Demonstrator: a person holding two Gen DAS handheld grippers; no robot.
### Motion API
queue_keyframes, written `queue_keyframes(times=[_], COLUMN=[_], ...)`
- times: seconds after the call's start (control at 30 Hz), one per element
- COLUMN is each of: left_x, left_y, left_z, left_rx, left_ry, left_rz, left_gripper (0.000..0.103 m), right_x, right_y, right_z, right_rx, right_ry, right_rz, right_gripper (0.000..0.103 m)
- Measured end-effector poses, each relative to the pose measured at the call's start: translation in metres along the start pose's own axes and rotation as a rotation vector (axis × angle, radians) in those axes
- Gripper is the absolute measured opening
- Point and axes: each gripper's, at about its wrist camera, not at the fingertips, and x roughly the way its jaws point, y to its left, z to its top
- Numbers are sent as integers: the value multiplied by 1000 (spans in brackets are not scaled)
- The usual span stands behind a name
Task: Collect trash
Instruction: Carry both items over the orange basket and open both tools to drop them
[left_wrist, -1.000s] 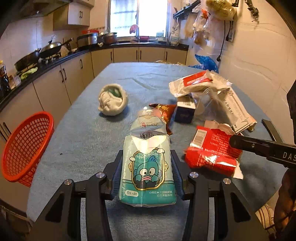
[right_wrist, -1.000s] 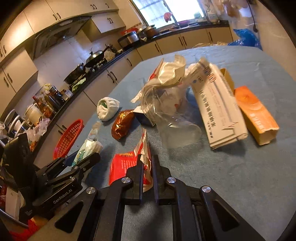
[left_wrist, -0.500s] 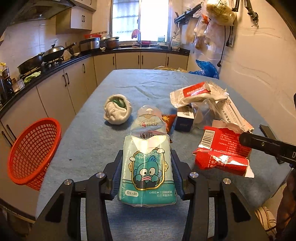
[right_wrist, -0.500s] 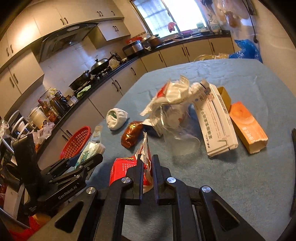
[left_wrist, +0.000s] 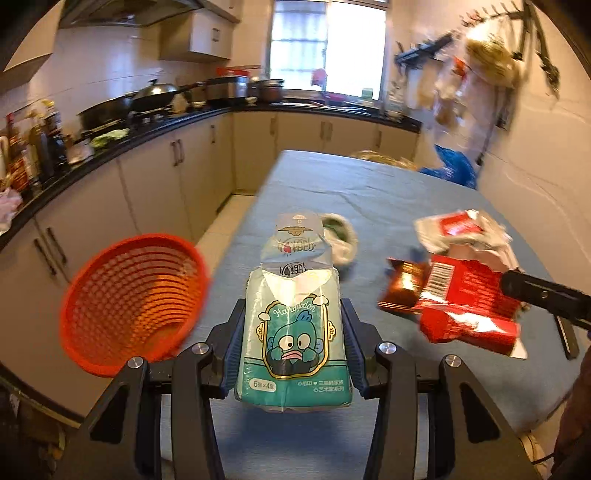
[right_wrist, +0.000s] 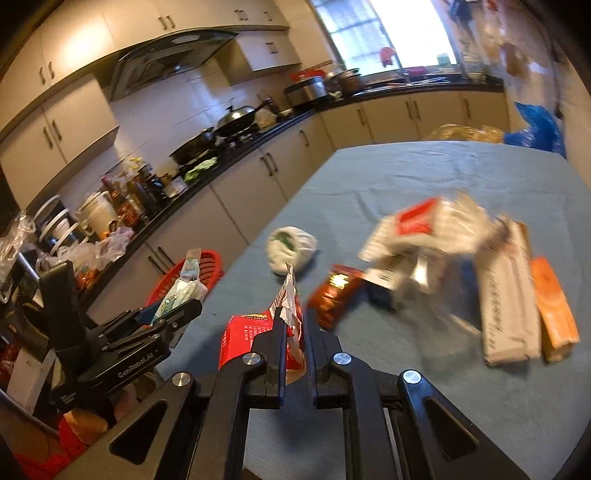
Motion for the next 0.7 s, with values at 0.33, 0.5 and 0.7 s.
queue_keyframes(times=[0.33,0.5,0.7], left_x=[-5,1,16], left_y=[92,131,158], left_z=[6,0,-5], left_rx=[-123,-172,-207], left_ry=[8,41,71], left_rz=[117,155,168], left_gripper=[46,46,46], right_x=[59,94,147], right_y=[66,100,136], right_z=[35,45,52], right_rx=[-74,-109,-139], right_ry=[43,74,119], right_rz=[82,112,119], right_gripper=[9,9,9])
